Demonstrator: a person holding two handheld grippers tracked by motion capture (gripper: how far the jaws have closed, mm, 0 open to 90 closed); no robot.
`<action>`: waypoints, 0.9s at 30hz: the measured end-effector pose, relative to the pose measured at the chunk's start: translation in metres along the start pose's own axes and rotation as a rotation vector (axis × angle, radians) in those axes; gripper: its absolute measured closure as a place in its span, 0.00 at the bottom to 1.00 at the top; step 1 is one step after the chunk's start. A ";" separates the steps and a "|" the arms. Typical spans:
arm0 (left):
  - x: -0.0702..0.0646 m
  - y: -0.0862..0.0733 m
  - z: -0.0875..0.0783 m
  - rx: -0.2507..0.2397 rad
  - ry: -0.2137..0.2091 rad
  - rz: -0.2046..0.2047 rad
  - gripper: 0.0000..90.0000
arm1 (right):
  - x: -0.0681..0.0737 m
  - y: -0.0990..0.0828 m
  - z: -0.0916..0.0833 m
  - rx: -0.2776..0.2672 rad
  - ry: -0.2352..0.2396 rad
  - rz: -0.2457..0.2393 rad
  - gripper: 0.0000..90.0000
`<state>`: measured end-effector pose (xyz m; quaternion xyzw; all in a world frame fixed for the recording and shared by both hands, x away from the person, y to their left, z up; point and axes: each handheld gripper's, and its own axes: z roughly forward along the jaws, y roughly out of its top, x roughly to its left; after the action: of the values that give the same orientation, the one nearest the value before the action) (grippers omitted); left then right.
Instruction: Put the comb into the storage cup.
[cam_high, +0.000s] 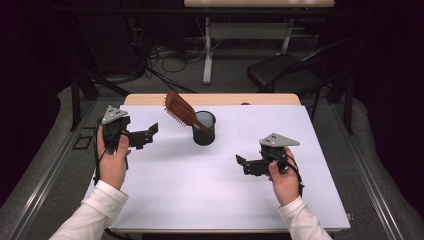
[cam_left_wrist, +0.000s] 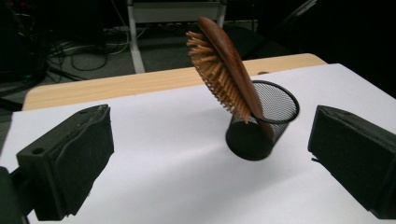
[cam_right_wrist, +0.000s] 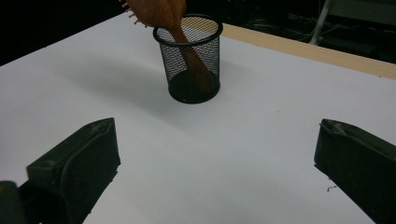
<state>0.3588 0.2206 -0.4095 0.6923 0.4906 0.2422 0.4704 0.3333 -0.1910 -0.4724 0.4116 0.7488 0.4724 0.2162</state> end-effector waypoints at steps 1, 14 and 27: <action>0.000 -0.002 -0.001 0.000 -0.006 0.000 0.00 | -0.001 0.000 -0.001 0.001 -0.003 0.004 0.00; -0.008 -0.034 -0.006 0.007 -0.047 -0.015 0.00 | -0.013 -0.006 -0.021 -0.016 -0.046 0.008 0.00; -0.008 -0.055 -0.013 0.009 -0.038 0.025 0.00 | -0.027 -0.015 -0.036 -0.053 -0.108 0.047 0.00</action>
<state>0.3206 0.2228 -0.4514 0.7050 0.4741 0.2328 0.4733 0.3172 -0.2355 -0.4706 0.4479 0.7136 0.4740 0.2558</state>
